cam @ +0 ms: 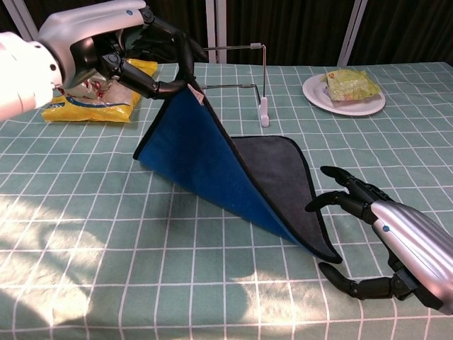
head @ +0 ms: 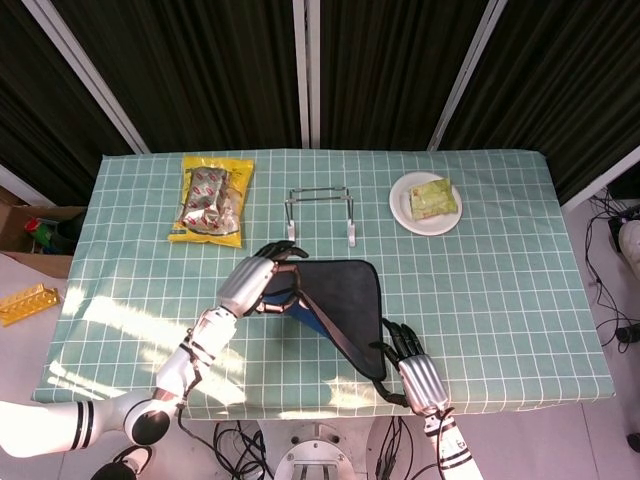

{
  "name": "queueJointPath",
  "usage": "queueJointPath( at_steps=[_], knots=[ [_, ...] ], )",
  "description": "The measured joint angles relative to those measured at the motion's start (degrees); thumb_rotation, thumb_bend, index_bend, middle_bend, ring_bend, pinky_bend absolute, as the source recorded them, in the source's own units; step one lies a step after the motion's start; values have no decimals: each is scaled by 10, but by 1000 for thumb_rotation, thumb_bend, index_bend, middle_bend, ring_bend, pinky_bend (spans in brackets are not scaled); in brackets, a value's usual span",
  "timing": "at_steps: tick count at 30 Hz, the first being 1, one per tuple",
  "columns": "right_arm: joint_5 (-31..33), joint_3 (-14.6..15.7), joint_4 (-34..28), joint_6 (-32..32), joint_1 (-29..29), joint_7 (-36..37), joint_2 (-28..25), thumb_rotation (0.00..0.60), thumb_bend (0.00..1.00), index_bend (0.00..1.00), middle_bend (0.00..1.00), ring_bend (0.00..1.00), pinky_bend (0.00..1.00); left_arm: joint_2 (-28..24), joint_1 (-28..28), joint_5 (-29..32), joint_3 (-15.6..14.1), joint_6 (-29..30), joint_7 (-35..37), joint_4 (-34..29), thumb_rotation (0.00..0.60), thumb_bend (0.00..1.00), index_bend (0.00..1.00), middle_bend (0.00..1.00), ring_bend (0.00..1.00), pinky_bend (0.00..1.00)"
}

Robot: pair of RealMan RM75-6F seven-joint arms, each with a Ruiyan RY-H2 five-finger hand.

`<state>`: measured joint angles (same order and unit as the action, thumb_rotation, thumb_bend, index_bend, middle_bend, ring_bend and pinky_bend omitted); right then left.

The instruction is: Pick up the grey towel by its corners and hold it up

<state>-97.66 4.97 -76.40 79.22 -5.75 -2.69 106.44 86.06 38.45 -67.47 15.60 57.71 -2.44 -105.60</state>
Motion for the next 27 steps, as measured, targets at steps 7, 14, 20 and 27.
queueJointPath(
  at_steps=[7, 14, 20, 27],
  knots=[
    [6, 0, 8, 3, -2, 14, 7, 600, 367, 489, 0, 0, 0, -4, 2, -3, -6, 2, 12, -1, 600, 480, 846, 231, 106, 132],
    [11, -1, 13, 7, -3, 17, 11, 600, 396, 686, 2, 0, 0, -6, 6, -1, -8, 4, 15, -3, 600, 482, 846, 231, 106, 132],
    [16, -7, 13, 20, 0, 29, 15, 600, 470, 897, 61, 0, 0, -8, 5, -3, -12, 8, 21, -3, 600, 483, 849, 235, 106, 132],
    [43, -32, -3, 29, 2, 70, 16, 600, 534, 1000, 112, 0, 0, -9, -1, -14, -17, 16, 42, -7, 600, 483, 853, 247, 106, 132]
  ],
)
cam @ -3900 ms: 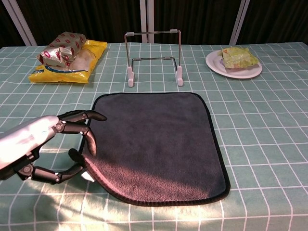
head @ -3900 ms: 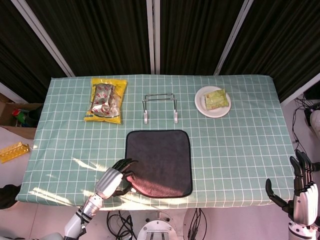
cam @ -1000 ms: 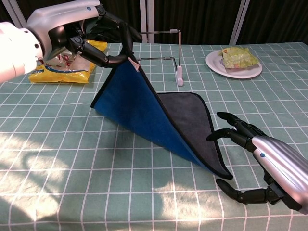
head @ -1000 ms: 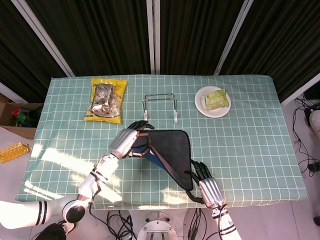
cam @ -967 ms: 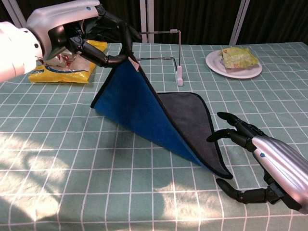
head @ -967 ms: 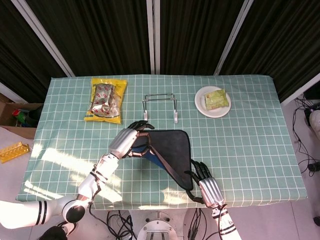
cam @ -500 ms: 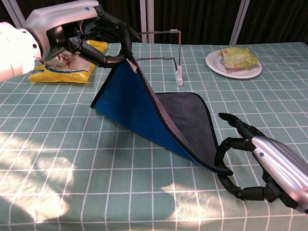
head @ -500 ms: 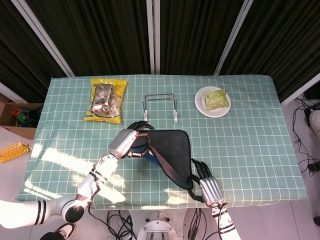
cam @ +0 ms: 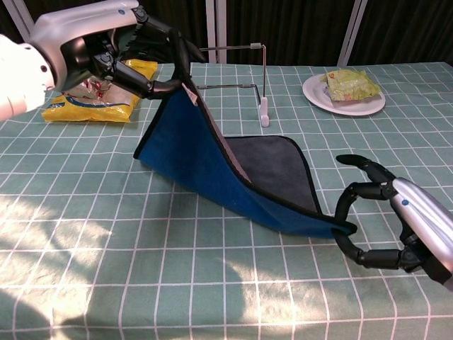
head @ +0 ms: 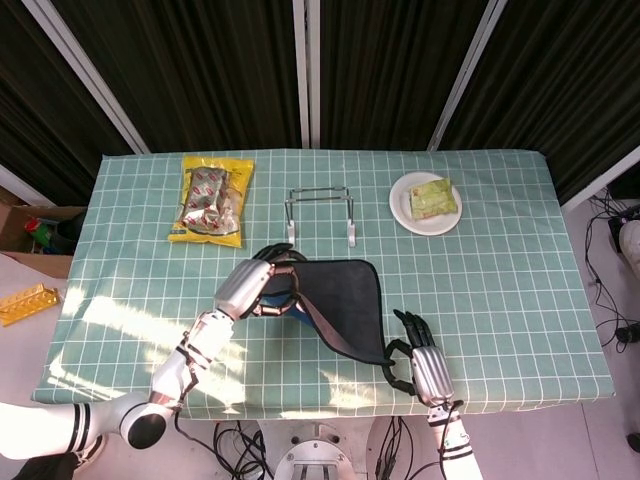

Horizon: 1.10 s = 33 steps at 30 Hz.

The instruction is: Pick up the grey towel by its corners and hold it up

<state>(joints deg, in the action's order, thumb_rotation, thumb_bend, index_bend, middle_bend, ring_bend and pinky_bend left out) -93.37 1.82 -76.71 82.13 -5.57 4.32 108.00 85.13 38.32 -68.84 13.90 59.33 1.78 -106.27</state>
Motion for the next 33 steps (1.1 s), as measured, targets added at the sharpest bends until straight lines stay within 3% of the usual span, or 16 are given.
queueJointPath(
  at_steps=[8, 22, 27, 33],
  knots=[
    [29, -61, -60, -15, -28, 15, -31, 600, 574, 1000, 121, 0, 0, -8, -10, -4, 3, 5, 51, 10, 600, 484, 857, 247, 106, 132],
    [176, -242, -207, -115, -141, -54, -112, 600, 577, 1000, 124, 0, 0, 7, -24, 37, 40, 13, 156, 67, 600, 485, 858, 247, 106, 132],
    [232, -289, -225, -138, -183, -92, -128, 600, 578, 1000, 128, 0, 0, 7, -26, 45, 50, 5, 182, 87, 600, 485, 858, 247, 106, 132],
    [307, -318, -204, -173, -233, -132, -135, 600, 577, 1000, 129, 0, 0, 10, -21, 61, 67, -11, 210, 118, 600, 487, 858, 248, 107, 132]
  ],
)
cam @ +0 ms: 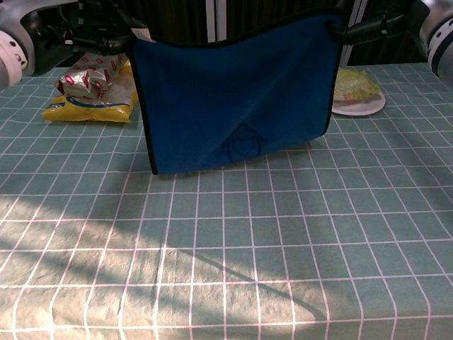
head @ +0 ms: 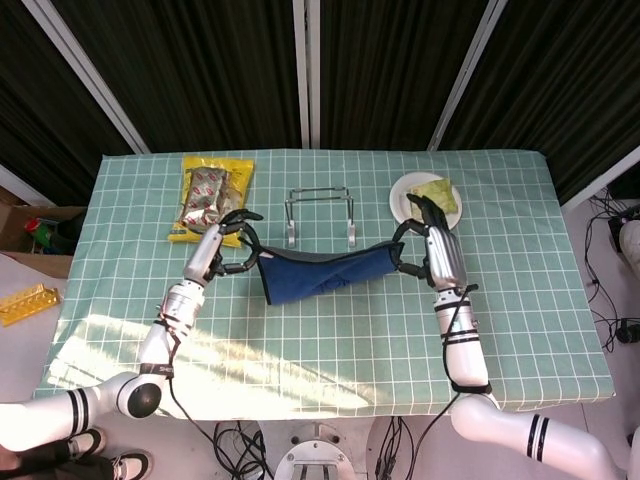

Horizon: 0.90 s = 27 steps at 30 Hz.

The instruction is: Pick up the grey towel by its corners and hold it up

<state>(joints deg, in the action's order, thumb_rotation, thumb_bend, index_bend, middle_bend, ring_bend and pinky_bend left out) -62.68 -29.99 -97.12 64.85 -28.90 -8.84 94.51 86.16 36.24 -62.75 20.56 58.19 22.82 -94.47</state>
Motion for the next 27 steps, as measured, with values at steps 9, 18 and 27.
queueJointPath(
  at_steps=[9, 18, 27],
  knots=[
    [73, -49, 83, -28, -94, -30, 9, 600, 577, 1000, 132, 0, 0, 1, 39, 54, 49, -46, 8, 66, 600, 487, 858, 259, 121, 132],
    [122, -89, 214, -64, -202, -33, 36, 600, 548, 1000, 136, 0, 0, 6, 110, 123, 103, -130, 8, 185, 600, 487, 860, 262, 121, 132],
    [168, -117, 457, -115, -321, -36, 91, 600, 354, 104, 0, 0, 0, 28, 211, 190, 136, -254, 4, 399, 600, 272, 3, 6, 122, 107]
  ],
)
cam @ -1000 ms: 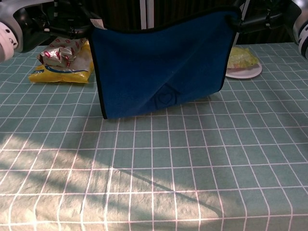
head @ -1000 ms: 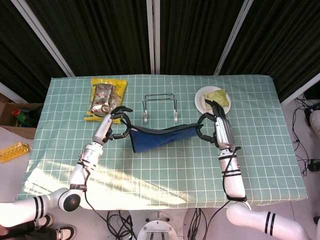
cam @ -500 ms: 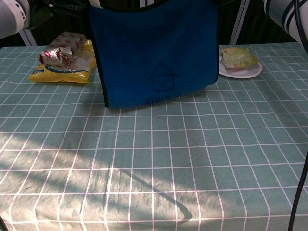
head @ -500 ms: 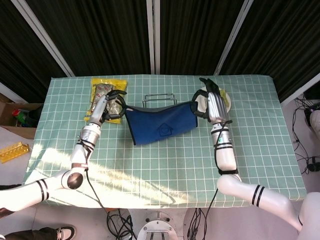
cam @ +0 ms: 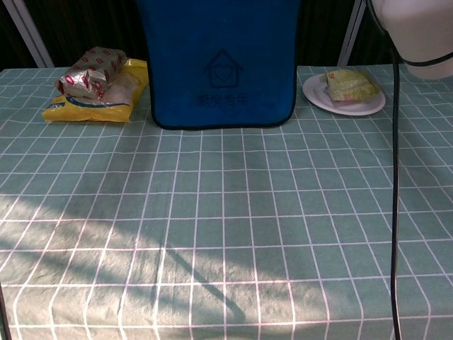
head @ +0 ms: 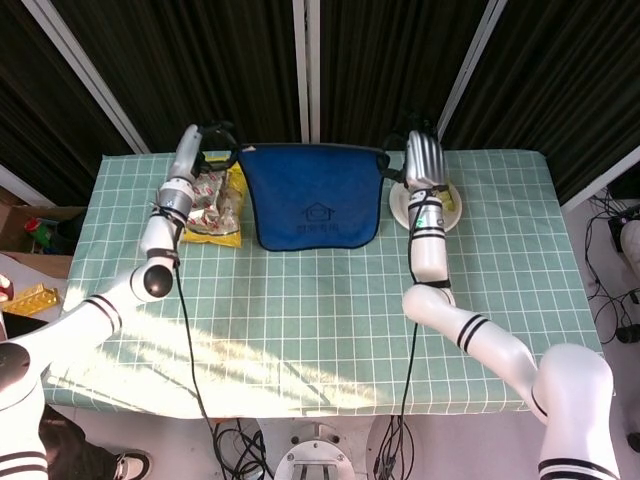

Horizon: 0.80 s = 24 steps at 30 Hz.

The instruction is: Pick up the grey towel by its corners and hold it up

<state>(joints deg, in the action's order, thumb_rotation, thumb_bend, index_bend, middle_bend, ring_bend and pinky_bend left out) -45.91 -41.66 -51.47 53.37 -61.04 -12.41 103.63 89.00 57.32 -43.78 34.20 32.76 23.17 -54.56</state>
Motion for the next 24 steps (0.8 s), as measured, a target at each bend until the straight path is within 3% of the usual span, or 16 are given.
queueJointPath(
  at_steps=[1, 4, 6, 10, 17, 21, 24],
  knots=[
    [9, -1, 28, -8, -14, -9, 6, 600, 292, 0, 0, 0, 0, 2, 13, 10, 0, -29, -2, 28, 600, 239, 0, 0, 131, 105],
    [40, -5, 107, -39, -63, -35, 24, 600, 189, 0, 0, 0, 0, 10, 36, 28, 0, -88, -9, 75, 600, 208, 0, 2, 148, 105],
    [49, -1, 136, -63, -88, -48, 30, 600, 173, 0, 0, 0, 0, 15, 45, 47, -3, -99, -17, 92, 600, 205, 0, 1, 145, 102],
    [50, 12, 129, -78, -90, -58, 23, 600, 136, 0, 0, 0, 0, 13, 51, 115, -23, -85, -64, 117, 600, 206, 0, 0, 114, 97],
    [65, 23, 17, -44, -55, -75, -9, 600, 156, 0, 0, 0, 0, -27, 30, 173, -44, -16, -114, 10, 600, 209, 0, 0, 75, 96],
    [57, 40, -100, -5, -9, -75, -45, 600, 176, 0, 0, 0, 0, -64, 4, 166, -50, 48, -130, -101, 600, 213, 0, 0, 59, 102],
    [32, 66, -211, 33, 42, -72, -85, 600, 176, 0, 0, 0, 0, -99, -32, 126, -58, 96, -130, -206, 600, 210, 5, 6, 59, 107]
  ],
)
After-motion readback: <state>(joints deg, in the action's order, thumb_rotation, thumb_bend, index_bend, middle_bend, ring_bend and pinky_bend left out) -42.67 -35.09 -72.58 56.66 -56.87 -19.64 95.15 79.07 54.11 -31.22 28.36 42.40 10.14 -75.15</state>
